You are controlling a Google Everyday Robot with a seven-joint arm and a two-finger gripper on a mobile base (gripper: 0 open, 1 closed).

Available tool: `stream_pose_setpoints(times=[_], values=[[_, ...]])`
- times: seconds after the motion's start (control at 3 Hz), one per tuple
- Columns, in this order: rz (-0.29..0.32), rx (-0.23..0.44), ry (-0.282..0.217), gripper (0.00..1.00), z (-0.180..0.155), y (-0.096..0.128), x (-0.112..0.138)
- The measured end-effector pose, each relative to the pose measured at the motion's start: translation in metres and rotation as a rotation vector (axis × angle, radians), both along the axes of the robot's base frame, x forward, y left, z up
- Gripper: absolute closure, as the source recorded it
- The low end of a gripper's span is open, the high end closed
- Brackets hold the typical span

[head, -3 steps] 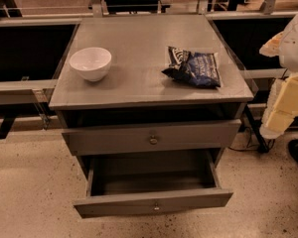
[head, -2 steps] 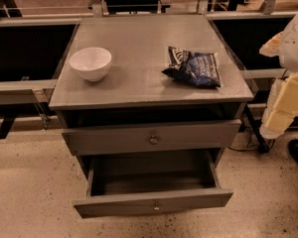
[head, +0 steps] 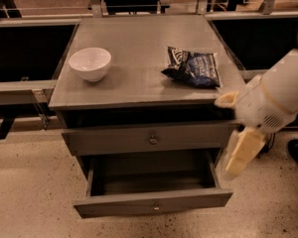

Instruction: Close middle drawer

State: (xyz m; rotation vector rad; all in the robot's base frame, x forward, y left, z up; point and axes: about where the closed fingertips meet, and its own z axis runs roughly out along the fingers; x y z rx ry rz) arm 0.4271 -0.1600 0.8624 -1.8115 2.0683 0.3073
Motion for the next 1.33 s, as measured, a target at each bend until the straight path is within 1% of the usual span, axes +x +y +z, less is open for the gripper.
stream_pose_setpoints(times=[0.33, 0.67, 1.0, 1.33], values=[[0.076, 0.075, 0.058, 0.00, -0.066, 0.035, -0.026], [0.094, 0.059, 0.128, 0.00, -0.099, 0.039, -0.051], [0.090, 0.058, 0.116, 0.00, -0.092, 0.038, -0.047], [0.071, 0.123, 0.062, 0.00, -0.116, 0.044, -0.042]])
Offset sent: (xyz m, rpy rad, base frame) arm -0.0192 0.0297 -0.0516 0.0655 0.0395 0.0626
